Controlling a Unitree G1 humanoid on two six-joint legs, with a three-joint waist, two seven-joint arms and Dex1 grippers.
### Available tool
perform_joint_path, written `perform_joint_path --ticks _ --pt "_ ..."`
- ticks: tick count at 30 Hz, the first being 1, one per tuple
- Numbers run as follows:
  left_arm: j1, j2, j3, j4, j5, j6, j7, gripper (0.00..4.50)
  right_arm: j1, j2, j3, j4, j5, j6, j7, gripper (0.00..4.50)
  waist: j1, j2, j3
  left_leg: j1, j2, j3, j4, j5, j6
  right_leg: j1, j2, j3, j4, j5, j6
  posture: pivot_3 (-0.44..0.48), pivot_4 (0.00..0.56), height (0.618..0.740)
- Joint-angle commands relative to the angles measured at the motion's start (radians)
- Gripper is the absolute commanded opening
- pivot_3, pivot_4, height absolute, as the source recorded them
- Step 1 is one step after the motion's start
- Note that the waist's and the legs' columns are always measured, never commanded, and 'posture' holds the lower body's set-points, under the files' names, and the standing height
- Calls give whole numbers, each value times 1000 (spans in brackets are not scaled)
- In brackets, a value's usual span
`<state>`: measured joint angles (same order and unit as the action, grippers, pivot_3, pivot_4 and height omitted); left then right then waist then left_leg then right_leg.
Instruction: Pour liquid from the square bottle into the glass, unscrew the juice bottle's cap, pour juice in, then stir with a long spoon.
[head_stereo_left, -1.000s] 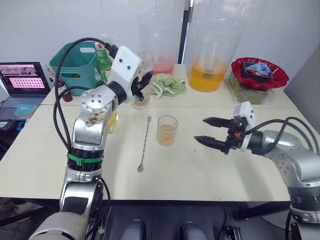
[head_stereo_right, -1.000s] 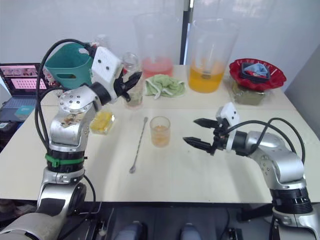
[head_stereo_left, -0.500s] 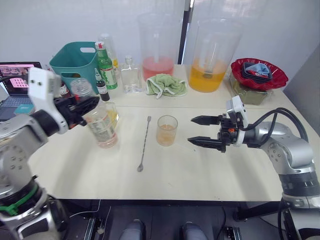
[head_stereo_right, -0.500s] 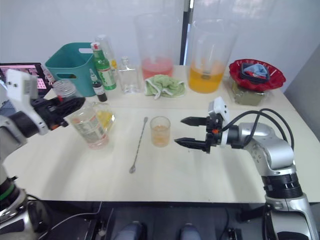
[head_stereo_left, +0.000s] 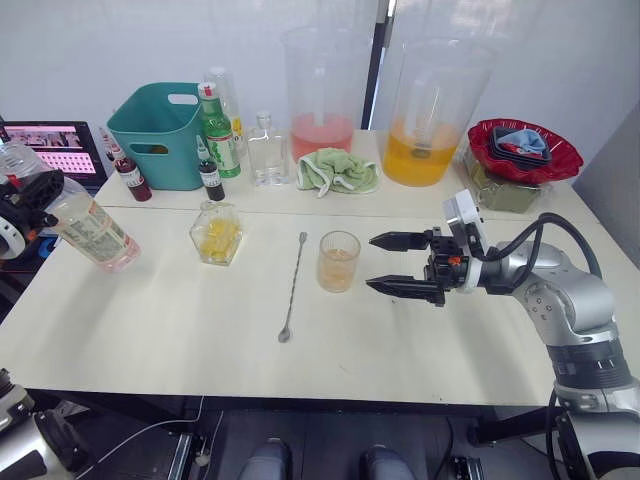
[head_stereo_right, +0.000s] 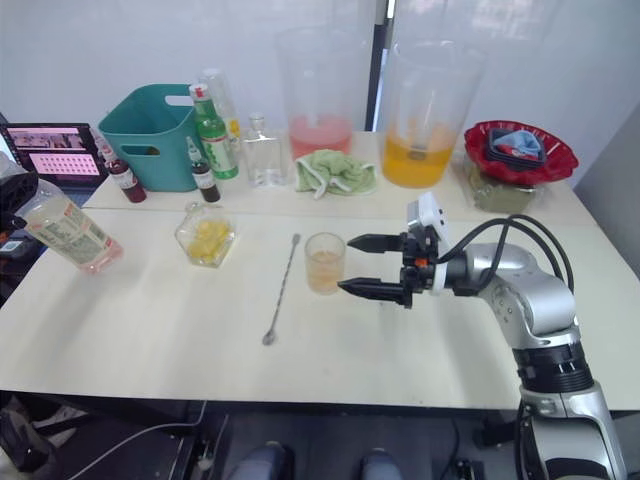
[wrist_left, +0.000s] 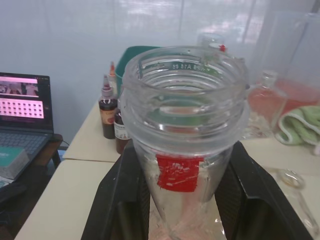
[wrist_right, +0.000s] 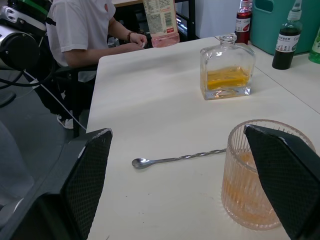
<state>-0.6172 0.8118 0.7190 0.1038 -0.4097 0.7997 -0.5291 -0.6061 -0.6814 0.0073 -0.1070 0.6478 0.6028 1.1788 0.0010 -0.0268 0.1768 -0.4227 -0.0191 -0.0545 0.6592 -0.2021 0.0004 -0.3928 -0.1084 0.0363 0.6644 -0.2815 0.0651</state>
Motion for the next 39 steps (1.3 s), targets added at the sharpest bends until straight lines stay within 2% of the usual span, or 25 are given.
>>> perform_joint_path --ticks 1,5,12,17,24,26,33,39 --pt "-108 6 -98 177 40 -176 -1 1320 7 -12 -28 -43 3 5 -22 4455 3 0 0 0 0 1 0 0 0 0 0 -1 0 0 0 0 150 740" --pt "-194 9 -225 377 115 -341 -21 1320 23 -25 -41 -57 2 17 -50 4455 1 -1 0 -1 -1 3 0 0 0 -1 0 -1 0 0 0 0 150 740" --pt "-320 -10 -322 669 166 -538 -23 1320 48 -29 -56 -89 10 35 -94 4455 -13 -2 -1 -8 -1 3 0 0 0 -10 0 0 5 0 0 0 150 740" --pt "-337 -17 -356 770 185 -596 -28 1320 53 -32 -74 -95 6 52 -139 4455 -15 -2 -1 -9 -1 4 1 0 0 -12 0 -1 13 0 0 0 150 740" --pt "-345 -11 -356 804 174 -625 -25 1320 46 -32 -72 -96 10 53 -146 4455 -16 -2 -1 -8 -1 4 1 0 0 -12 0 -1 14 0 0 0 150 740" --pt "-351 -5 -351 796 166 -628 -25 2195 42 -31 -70 -91 7 52 -147 4500 -16 -2 -1 -8 -1 4 1 0 0 -12 0 -1 14 0 0 0 150 740" --pt "-364 4 -326 708 124 -644 -51 4438 33 -23 -62 -78 2 44 -148 4500 -16 -3 0 -8 -1 3 1 0 0 -12 0 -1 14 0 0 0 150 740" --pt "-378 20 -291 568 68 -619 -51 4481 28 -13 -55 -67 -6 33 -146 4500 -16 -3 0 -8 -1 3 1 0 0 -12 0 -1 14 0 0 0 150 740"
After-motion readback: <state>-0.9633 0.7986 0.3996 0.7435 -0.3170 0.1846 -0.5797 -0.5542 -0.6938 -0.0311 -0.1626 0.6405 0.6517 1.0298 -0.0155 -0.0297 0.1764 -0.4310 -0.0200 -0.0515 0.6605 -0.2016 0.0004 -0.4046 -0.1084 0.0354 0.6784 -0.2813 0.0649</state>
